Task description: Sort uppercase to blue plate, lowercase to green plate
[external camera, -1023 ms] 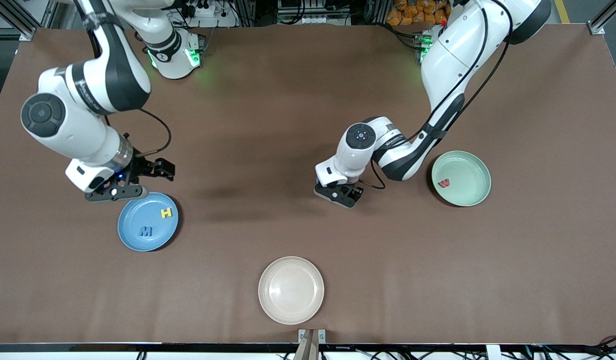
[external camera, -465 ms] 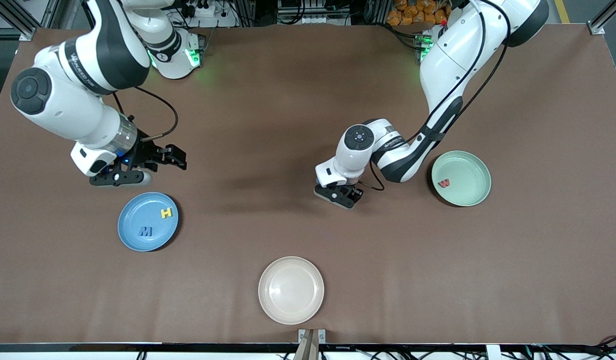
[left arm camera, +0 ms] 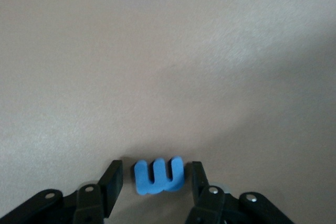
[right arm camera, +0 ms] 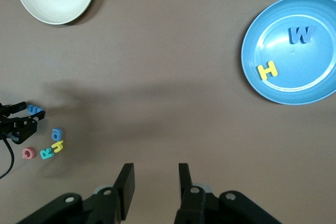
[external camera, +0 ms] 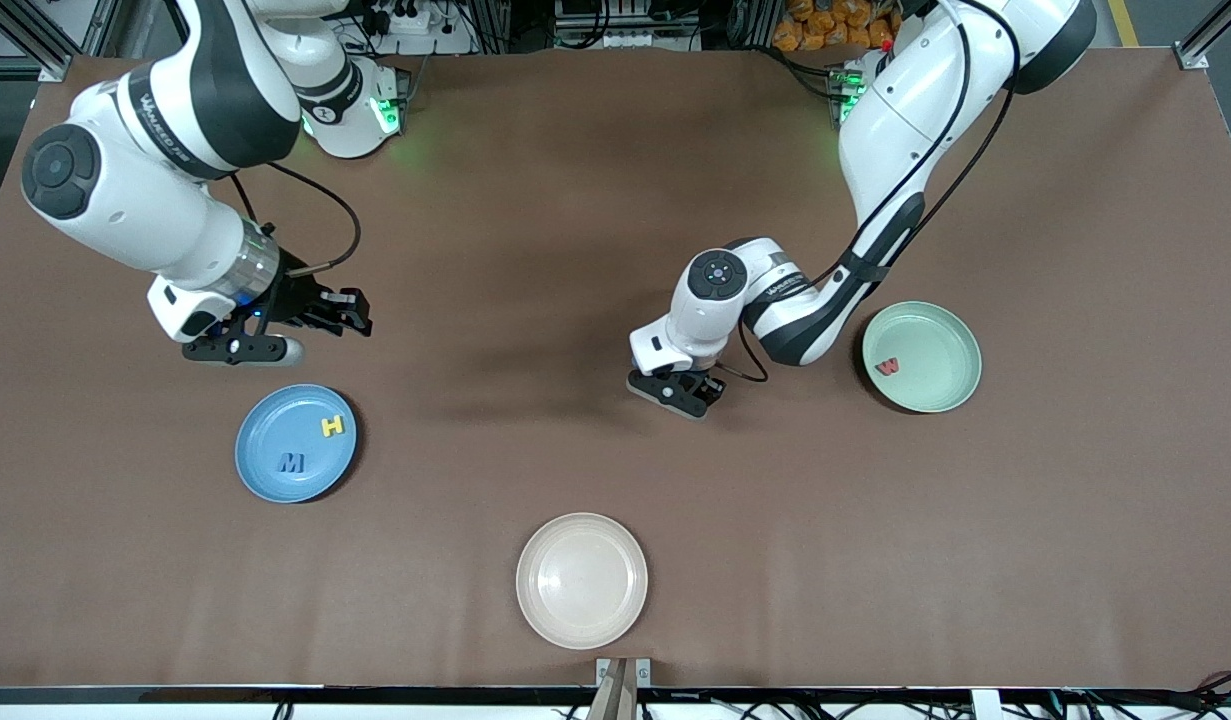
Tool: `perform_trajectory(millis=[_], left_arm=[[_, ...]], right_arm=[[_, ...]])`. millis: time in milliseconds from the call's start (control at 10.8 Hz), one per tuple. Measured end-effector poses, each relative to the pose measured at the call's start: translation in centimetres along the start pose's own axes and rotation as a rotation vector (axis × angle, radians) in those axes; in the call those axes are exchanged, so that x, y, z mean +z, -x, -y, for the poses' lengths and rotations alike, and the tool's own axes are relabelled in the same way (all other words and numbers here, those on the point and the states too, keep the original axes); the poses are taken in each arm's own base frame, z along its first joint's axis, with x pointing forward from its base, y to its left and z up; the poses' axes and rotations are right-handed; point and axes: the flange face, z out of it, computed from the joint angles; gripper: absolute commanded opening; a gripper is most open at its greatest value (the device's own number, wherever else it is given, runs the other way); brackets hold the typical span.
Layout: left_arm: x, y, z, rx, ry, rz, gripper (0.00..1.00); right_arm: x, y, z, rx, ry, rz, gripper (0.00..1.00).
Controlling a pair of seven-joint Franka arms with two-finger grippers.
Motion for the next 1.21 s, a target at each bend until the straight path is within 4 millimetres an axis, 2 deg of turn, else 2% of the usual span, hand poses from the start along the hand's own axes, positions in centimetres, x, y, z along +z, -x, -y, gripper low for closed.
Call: perform_trajectory(millis=[186,558,744,1209], left_arm=[[-0.3,-0.3,-0.7,0.009,0.001,-0.008,0.6],[-0.1,-0.2,-0.9,0.024,-0.007,-0.008,0.6],[0.0,-0.1,-0.7,0.036,-0.019,-0.01,0.6],[0.6,0.0,-0.4,0.053,-0.033,-0.01,0.58]], right_arm=[[0.1,0.3,0.8,0.025,-0.003,-0.001,0.32],[0.5,1.6,4.7,0.095,-0.026,-0.023,0.27],[0.7,1.6,5.4,0.132,-0.038,-0.034,0.31],[1.2,1.5,6.2,0.18,-0.052,-0.048,0.31]])
